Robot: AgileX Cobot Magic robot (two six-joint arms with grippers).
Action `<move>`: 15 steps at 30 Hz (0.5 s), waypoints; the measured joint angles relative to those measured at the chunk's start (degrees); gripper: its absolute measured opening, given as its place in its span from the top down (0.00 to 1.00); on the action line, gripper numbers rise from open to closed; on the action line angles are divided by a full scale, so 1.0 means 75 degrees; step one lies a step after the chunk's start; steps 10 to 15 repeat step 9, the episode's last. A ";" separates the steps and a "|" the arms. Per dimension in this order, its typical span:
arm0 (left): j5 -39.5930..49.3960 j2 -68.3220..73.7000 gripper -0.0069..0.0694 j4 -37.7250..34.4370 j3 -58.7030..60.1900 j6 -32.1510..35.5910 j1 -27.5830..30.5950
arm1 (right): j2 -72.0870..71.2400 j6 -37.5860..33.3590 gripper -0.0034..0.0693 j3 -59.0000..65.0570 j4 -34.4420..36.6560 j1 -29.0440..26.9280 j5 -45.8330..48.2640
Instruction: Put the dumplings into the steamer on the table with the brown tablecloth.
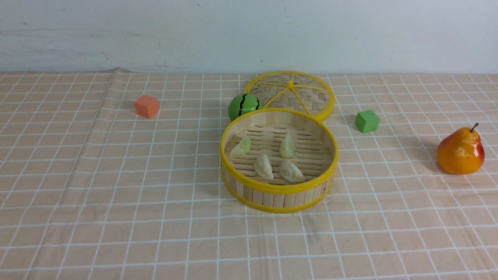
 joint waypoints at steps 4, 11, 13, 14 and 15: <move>0.0000 0.0000 0.93 0.0000 0.0000 0.0000 0.0000 | 0.0000 0.0000 0.79 0.0000 0.0000 0.0000 0.0000; 0.0000 0.0000 0.93 0.0000 0.0000 0.0000 0.0000 | 0.0000 0.0000 0.79 0.0000 0.0000 0.0000 0.0000; 0.0000 0.0000 0.93 0.0000 0.0000 0.0000 0.0000 | 0.0000 0.0000 0.79 0.0000 0.0000 0.0000 0.0000; 0.0000 0.0000 0.93 0.0000 0.0000 0.0000 0.0000 | 0.0000 0.0000 0.79 0.0000 0.0000 0.0000 0.0000; 0.0000 0.0000 0.93 0.0000 0.0000 0.0000 0.0000 | 0.0000 0.0000 0.79 0.0000 0.0000 0.0000 0.0000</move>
